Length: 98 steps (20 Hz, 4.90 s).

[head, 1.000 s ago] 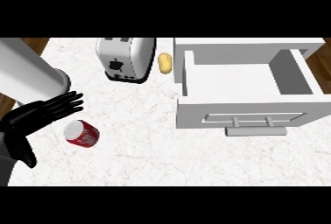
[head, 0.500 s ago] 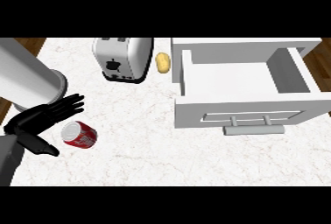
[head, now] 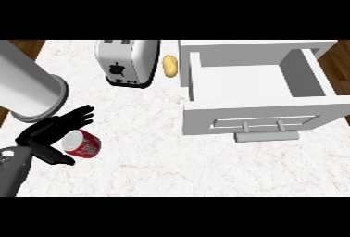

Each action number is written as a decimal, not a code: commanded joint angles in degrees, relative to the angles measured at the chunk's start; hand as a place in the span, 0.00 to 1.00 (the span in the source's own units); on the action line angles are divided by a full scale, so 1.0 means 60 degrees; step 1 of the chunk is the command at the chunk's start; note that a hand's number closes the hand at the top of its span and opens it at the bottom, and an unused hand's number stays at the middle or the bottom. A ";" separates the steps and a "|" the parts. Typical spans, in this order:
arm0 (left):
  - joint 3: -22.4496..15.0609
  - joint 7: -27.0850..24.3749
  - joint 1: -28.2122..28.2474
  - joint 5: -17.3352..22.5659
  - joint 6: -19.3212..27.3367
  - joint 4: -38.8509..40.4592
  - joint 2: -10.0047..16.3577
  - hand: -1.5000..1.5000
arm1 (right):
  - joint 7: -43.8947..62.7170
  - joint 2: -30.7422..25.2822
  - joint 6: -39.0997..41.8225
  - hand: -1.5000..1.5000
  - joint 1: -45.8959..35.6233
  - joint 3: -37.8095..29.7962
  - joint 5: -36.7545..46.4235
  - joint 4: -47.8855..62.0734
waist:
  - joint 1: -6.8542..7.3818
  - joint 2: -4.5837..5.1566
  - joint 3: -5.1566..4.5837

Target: Pick up the can, place it into the drawer and close the drawer

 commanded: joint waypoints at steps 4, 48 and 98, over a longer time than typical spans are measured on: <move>-0.0726 -0.2269 0.0092 -0.0622 -0.1032 0.0880 0.0067 0.00 | 0.0015 0.0153 0.0118 0.00 0.0145 -0.0114 -0.0090 -0.0119 | 0.0055 -0.0014 0.0007; 0.0537 0.1642 -0.0900 0.3387 0.8885 -0.3749 -0.4345 1.00 | 0.0957 0.0916 -0.0084 0.00 0.0781 -0.0612 -0.0726 -0.1472 | 0.0585 -0.0234 0.0072; -0.3804 0.3094 -0.8798 0.6456 1.5078 0.0048 -0.4448 1.00 | 0.1527 0.1401 -0.0263 0.00 -0.0051 0.0271 -0.0053 -0.1845 | -0.0165 -0.0021 0.0067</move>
